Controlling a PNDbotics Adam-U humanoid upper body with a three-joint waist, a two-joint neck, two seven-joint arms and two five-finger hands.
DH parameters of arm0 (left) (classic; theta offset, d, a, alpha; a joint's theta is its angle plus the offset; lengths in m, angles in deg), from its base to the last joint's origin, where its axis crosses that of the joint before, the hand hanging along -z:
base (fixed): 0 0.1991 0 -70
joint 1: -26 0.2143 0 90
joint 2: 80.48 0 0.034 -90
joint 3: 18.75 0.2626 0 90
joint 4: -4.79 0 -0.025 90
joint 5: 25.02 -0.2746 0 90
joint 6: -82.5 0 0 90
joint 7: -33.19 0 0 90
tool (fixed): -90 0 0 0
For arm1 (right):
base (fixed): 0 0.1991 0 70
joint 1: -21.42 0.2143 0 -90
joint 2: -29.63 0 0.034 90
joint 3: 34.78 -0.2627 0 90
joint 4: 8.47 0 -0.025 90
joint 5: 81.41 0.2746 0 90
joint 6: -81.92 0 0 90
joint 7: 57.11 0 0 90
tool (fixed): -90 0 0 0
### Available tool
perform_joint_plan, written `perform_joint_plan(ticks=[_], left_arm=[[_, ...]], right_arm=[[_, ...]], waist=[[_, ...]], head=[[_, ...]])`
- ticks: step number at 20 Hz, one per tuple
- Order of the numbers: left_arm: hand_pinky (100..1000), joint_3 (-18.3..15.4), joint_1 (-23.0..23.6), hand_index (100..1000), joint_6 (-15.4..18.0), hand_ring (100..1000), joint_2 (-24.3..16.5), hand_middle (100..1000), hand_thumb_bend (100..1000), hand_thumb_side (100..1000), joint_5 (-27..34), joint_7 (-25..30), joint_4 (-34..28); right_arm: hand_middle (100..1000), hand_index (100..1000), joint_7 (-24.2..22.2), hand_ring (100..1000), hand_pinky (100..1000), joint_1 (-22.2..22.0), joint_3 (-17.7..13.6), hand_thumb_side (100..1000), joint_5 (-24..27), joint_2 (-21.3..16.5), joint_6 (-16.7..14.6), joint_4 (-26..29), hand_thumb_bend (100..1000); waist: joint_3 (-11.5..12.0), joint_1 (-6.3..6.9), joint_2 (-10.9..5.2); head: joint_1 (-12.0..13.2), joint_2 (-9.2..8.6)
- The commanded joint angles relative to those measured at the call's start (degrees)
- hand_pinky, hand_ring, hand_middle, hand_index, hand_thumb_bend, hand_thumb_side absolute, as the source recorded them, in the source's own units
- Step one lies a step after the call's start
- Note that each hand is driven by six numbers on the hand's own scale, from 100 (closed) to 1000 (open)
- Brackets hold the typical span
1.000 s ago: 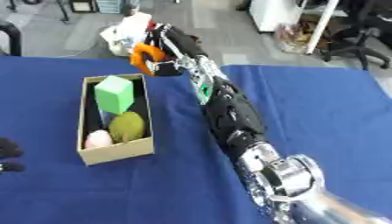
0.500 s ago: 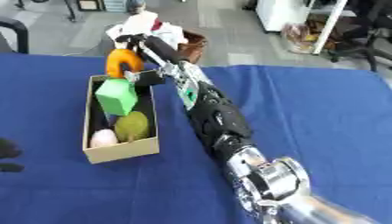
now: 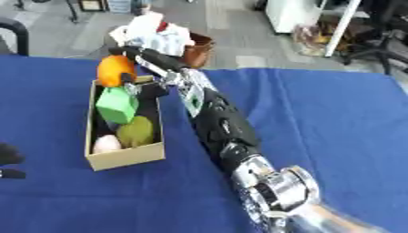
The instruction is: Pick up objects on the table and place them in the box.
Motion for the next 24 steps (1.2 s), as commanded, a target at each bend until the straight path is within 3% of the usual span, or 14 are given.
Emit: perform_joint_plan(ticks=[1, 3, 7, 12, 16, 20, 21, 22, 24], left_arm=[[627, 0.0, -0.6, 744, 0.1, 714, -0.2, 657, 100, 884, 0.2, 0.1, -1.2], [626, 0.0, -0.6, 744, 0.1, 714, -0.3, 657, 100, 884, 0.2, 0.1, -1.2], [626, 0.0, -0.6, 744, 0.1, 714, -0.2, 657, 100, 883, 0.2, 0.1, -1.1], [626, -0.1, -0.6, 744, 0.1, 713, -0.3, 656, 100, 882, 0.2, 0.1, -1.1], [626, -0.2, -0.5, 744, 0.1, 713, -0.3, 656, 100, 881, 0.2, 0.0, -1.1], [626, -0.2, -0.4, 744, 0.1, 713, -0.4, 656, 100, 883, 0.1, -0.1, -1.0], [626, -0.3, -0.4, 744, 0.2, 713, -0.4, 656, 100, 883, 0.1, -0.1, -1.0], [626, -0.3, -0.3, 744, 0.2, 713, -0.4, 656, 100, 883, 0.1, -0.2, -1.0], [626, -0.5, -0.2, 744, 0.2, 713, -0.5, 656, 100, 885, 0.0, -0.3, -1.0]], right_arm=[[963, 1000, -1.1, 888, 874, 0.8, -0.2, 330, -0.1, -0.8, 0.5, 1.0, 100], [975, 1000, -1.3, 904, 894, 0.9, -0.3, 450, -0.7, -0.9, 0.9, 1.1, 100], [989, 1000, -0.7, 925, 924, 1.0, -0.7, 580, -1.9, -1.2, 2.1, 1.5, 100], [999, 1000, 0.8, 933, 937, 1.1, -0.6, 635, -1.7, -2.6, 2.5, 1.5, 100], [994, 1000, 1.2, 927, 928, 1.1, -0.3, 617, -0.1, -4.0, 2.2, 1.1, 100], [931, 1000, 2.4, 859, 859, 1.6, -0.6, 428, 2.8, -4.9, 2.6, 1.7, 100], [914, 1000, 2.8, 838, 837, 1.8, -0.6, 318, 3.8, -5.2, 2.9, 2.0, 100], [905, 1000, 3.2, 826, 826, 2.0, -0.6, 264, 5.0, -5.5, 3.2, 2.4, 100], [896, 1000, 3.7, 814, 815, 2.3, -0.4, 255, 7.5, -6.1, 3.7, 3.2, 100]], waist=[[0.0, -0.34, -0.47], [-0.1, -0.34, -0.51], [-0.2, -0.37, -0.61], [-0.5, -0.44, -0.71], [-0.7, -0.39, -0.74], [-1.2, -0.3, -0.77], [-1.4, -0.26, -0.78], [-1.7, -0.22, -0.78], [-2.3, -0.14, -0.78]], head=[[-0.1, -0.91], [0.0, -0.97], [0.0, -1.05], [0.2, -1.13], [0.3, -1.21], [0.6, -1.23], [0.7, -1.21], [0.8, -1.2], [1.1, -1.14]])
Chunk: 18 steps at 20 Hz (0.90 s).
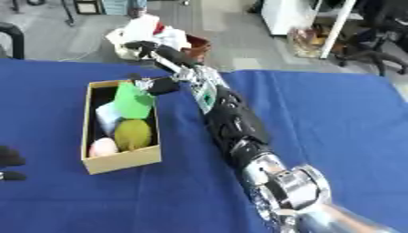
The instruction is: Pick up objects on the table and place them in the box.
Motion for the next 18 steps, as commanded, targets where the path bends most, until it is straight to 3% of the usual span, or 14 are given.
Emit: perform_joint_plan(ticks=[1, 8, 12, 18], left_arm=[[626, -0.6, -0.2, 744, 0.1, 713, -0.5, 656, 100, 885, 0.0, -0.4, -1.0], [625, -1.0, 0.2, 744, 0.3, 713, -0.8, 656, 100, 881, -0.1, -0.8, -0.9], [625, -1.3, 0.5, 744, 0.3, 713, -1.0, 656, 100, 887, -0.3, -1.1, -0.8], [625, -2.2, 1.2, 744, 0.3, 713, -1.4, 656, 100, 894, -0.8, -2.0, -0.6]], right_arm=[[892, 1000, 0.9, 807, 808, 2.1, 0.3, 260, 4.2, -2.6, 0.6, 2.6, 100], [886, 1000, -1.9, 798, 799, 1.7, 1.3, 264, 11.5, -4.6, 1.3, 3.4, 100], [870, 1000, -3.7, 785, 790, 1.1, 2.4, 276, 15.9, -6.2, -0.3, 5.2, 100], [874, 1000, -9.7, 779, 784, -1.9, 6.2, 315, 30.2, -11.0, -4.1, 12.9, 100]], waist=[[-0.6, -0.1, -0.78], [-2.5, 0.22, -1.02], [-3.6, 0.26, -1.04], [-6.0, -0.04, -1.06]], head=[[0.6, -0.64], [1.4, -0.68], [2.1, -0.57], [4.0, -0.26]])
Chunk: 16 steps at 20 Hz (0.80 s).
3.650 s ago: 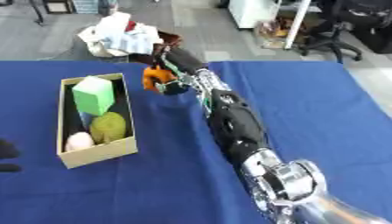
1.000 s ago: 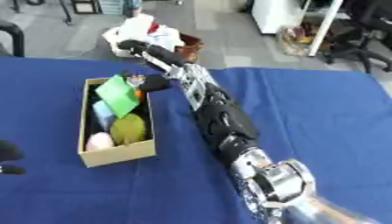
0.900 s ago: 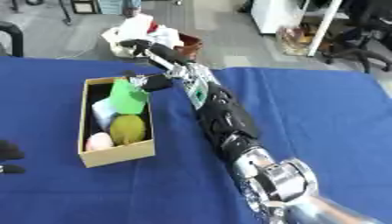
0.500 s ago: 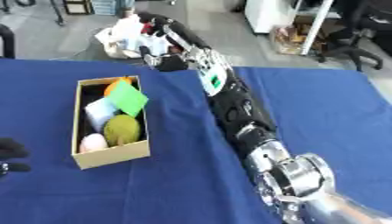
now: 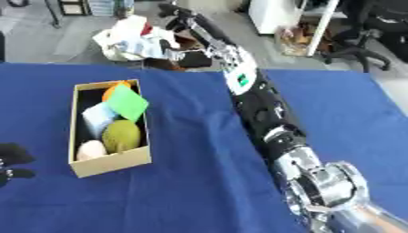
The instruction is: Pick up objects on the table and place them in the box.
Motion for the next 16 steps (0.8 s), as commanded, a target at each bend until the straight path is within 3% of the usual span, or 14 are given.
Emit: perform_joint_plan(ticks=[1, 9, 16], left_arm=[[625, -0.9, -0.2, 744, 0.1, 714, -1.2, 656, 100, 895, -0.5, -0.7, -0.6], [625, -2.4, 0.7, 748, 0.2, 723, -1.8, 666, 100, 897, -0.9, -2.6, -0.5], [627, -3.5, 2.1, 753, 0.3, 736, -2.2, 684, 100, 894, -1.4, -4.1, -0.3]], right_arm=[[873, 1000, -3.1, 778, 783, -0.4, 1.8, 321, 9.0, -4.5, -0.8, 6.2, 100], [847, 1000, -9.2, 741, 756, -13.2, 2.9, 383, 31.8, -11.0, 5.1, 25.1, 100], [792, 973, -12.6, 690, 712, -28.9, -1.1, 439, 41.4, -7.6, 11.2, 37.9, 100]], waist=[[-0.6, -0.08, -1.05], [-4.3, -0.21, -1.22], [-8.1, 0.16, -2.09]], head=[[0.9, -0.24], [4.3, 0.96], [8.7, 3.61]])
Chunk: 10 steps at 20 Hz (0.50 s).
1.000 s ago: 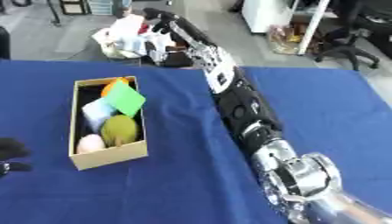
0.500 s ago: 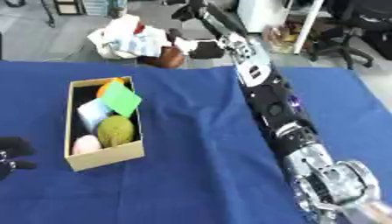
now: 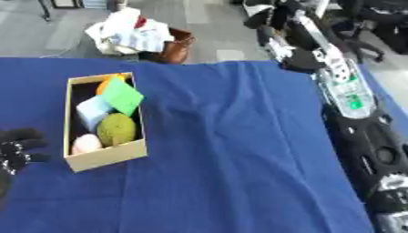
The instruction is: Pick up objects on the table and place them in the box.
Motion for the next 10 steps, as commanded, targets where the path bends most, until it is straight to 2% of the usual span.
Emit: perform_joint_plan(ticks=[1, 5, 10], left_arm=[[627, -0.7, 0.1, 753, 0.1, 738, -1.0, 685, 100, 893, -0.5, -0.6, -0.5], [628, -0.9, 0.9, 755, 0.3, 742, -1.1, 691, 100, 893, -0.8, -0.9, -0.2], [629, -1.0, 1.7, 758, 0.6, 750, -1.0, 700, 100, 884, -1.1, -1.0, 0.0]], right_arm=[[783, 964, -1.0, 680, 706, -3.9, -2.6, 444, 3.2, 1.3, 2.7, 6.1, 100], [747, 922, -2.0, 639, 683, -12.2, -4.4, 456, 4.9, 5.5, 5.3, 10.8, 100], [712, 892, -4.1, 606, 660, -20.2, -5.5, 460, 4.0, 12.5, 9.4, 14.7, 100]], waist=[[-0.8, 0.24, -2.08], [-1.9, 0.55, -2.8], [-3.3, 1.2, -3.6]], head=[[1.8, 1.39], [3.2, 3.23], [5.8, 4.97]])
